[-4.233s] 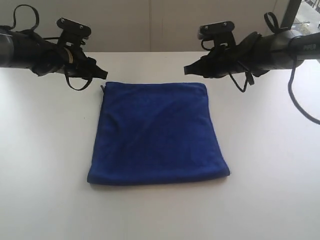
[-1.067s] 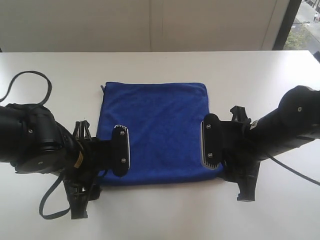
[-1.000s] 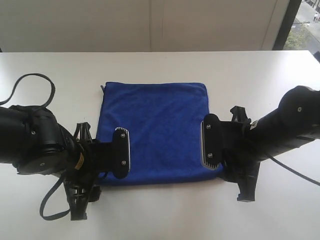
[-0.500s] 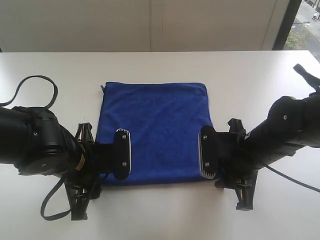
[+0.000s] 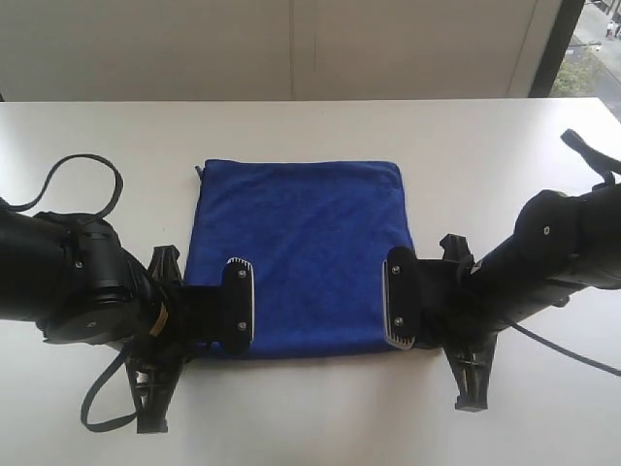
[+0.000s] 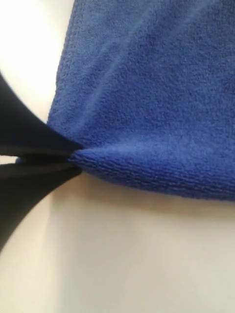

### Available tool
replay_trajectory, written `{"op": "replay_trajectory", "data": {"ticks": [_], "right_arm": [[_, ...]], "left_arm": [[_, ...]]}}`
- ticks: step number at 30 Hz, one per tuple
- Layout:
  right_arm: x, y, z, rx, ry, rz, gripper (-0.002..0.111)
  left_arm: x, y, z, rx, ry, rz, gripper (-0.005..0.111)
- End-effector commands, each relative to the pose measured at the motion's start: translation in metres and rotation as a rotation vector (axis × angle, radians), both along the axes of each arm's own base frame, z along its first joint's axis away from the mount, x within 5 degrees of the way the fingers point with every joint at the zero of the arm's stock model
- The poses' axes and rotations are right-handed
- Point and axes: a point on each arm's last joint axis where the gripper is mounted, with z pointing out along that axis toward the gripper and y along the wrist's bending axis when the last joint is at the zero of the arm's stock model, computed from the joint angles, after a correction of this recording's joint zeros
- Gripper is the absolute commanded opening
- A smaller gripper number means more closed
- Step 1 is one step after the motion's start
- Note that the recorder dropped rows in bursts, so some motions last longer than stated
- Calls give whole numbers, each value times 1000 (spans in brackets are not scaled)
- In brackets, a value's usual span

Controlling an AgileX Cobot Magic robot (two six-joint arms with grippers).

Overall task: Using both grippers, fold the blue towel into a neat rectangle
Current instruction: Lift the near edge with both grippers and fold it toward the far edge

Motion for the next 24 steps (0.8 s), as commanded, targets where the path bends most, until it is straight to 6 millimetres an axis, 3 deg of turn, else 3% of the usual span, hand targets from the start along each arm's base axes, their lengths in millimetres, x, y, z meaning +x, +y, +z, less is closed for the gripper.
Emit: {"op": "replay_trajectory", "data": {"ticks": [1, 10, 14, 19, 24], "right_arm": [[-2, 0, 1, -1, 8, 7, 0], [-15, 0, 38, 69, -22, -43, 0], [-27, -4, 45, 73, -34, -49, 0], [-54, -8, 57, 112, 26, -86, 0], [-74, -16, 72, 100, -24, -100, 0]], "left_arm": [[-3, 5, -3, 58, 27, 12, 0], [-8, 9, 24, -35, -2, 118, 0], [-15, 10, 32, -47, 20, 151, 0], [-49, -1, 37, -34, 101, 123, 0], [-58, -3, 46, -55, 91, 133, 0]]}}
